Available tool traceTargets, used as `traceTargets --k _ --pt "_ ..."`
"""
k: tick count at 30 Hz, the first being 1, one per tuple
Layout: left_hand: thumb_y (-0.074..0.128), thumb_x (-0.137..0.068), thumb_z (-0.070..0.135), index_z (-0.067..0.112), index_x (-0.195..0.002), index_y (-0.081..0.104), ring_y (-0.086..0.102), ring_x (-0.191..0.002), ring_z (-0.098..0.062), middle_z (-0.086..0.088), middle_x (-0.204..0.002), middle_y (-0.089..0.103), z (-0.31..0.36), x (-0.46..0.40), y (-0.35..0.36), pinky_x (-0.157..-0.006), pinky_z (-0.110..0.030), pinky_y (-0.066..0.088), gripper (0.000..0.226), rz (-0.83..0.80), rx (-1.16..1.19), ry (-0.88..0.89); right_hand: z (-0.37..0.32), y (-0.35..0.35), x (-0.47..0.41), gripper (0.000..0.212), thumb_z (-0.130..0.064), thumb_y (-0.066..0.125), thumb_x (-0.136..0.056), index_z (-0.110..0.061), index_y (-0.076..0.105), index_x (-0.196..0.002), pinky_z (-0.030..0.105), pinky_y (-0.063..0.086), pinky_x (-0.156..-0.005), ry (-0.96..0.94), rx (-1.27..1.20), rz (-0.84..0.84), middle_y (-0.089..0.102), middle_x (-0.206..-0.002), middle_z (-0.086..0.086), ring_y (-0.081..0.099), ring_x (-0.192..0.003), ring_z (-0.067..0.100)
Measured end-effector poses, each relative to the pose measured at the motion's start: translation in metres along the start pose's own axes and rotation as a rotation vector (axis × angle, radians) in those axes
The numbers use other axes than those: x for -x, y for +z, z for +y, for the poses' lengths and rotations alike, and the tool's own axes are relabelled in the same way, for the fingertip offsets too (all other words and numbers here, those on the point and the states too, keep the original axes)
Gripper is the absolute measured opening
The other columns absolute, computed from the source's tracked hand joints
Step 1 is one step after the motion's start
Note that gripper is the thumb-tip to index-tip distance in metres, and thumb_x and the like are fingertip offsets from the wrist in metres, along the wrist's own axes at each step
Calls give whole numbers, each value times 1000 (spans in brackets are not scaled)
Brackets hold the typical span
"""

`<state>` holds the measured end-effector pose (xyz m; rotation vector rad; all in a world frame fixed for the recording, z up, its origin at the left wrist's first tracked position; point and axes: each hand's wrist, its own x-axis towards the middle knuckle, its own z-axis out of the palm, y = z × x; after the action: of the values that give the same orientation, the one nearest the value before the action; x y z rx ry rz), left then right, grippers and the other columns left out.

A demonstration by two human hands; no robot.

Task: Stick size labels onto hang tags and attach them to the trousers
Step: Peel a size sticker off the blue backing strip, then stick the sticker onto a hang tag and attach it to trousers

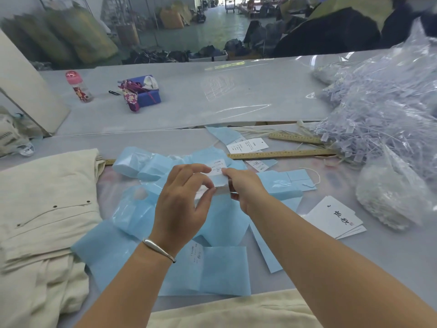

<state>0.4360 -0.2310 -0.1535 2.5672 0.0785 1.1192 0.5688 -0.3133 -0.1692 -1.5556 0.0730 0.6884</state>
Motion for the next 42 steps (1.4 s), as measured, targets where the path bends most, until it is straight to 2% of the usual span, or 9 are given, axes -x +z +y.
traceTargets --k 3,7,10,16,21,24,26,30,42 --pt "67 -84 13 10 -79 63 58 -102 -22 -4 -107 67 8 4 -17 -94 -14 38 7 85 89 -75 3 -4 -11 40 -32 54 -96 -12 49 -62 27 37 -54 -109 183 97 51 -60 4 45 -56 17" --pt "65 -83 14 14 -82 59 59 -102 -20 0 -105 65 19 12 -34 -83 -28 50 6 110 198 -173 6 -12 -15 58 -55 34 -99 -11 54 -68 31 39 -65 -168 490 50 57 -70 5 51 -68 22" --pt "69 -83 7 17 -83 59 62 -90 -16 5 -91 64 25 20 -35 -77 -33 53 14 47 222 -265 13 -34 -6 58 -58 25 -98 -16 41 -63 34 33 -63 -325 810 132 49 -69 2 48 -71 23" --pt "68 -83 -1 32 -80 54 60 -86 -7 19 -90 64 52 34 -14 -68 -13 47 36 -117 261 -387 56 -130 14 44 -33 45 -97 -15 36 -58 36 27 -57 -366 775 362 44 -59 0 44 -67 24" --pt "66 -86 1 34 -97 57 62 -86 -9 15 -84 64 88 40 21 -81 -23 52 36 -258 398 -436 91 -219 31 6 -11 58 -84 -14 62 -88 33 40 -70 -279 765 564 63 -93 3 55 -90 24" --pt "65 -87 1 38 -111 53 63 -89 -8 6 -83 62 106 42 41 -88 -25 52 46 -335 451 -459 97 -247 29 33 -19 68 -83 -9 59 -113 35 39 -87 -292 835 606 57 -116 8 48 -112 26" --pt "63 -88 0 41 -113 50 61 -90 -6 7 -83 60 117 43 53 -88 -26 52 49 -357 463 -453 95 -252 23 62 -46 71 -80 -10 50 -125 35 38 -96 -209 966 574 50 -127 8 41 -123 26" --pt "62 -89 0 45 -114 49 58 -93 -5 18 -87 56 129 44 67 -87 -25 51 53 -365 462 -440 87 -248 10 97 -78 66 -61 -13 42 -129 38 38 -96 -29 1245 510 43 -132 5 35 -129 24" --pt "64 -88 2 41 -109 56 57 -93 0 12 -84 60 121 48 83 -79 -9 46 45 -407 433 -499 80 -245 6 87 -63 75 -66 -13 41 -128 38 39 -95 -22 1202 486 35 -136 10 29 -131 28"
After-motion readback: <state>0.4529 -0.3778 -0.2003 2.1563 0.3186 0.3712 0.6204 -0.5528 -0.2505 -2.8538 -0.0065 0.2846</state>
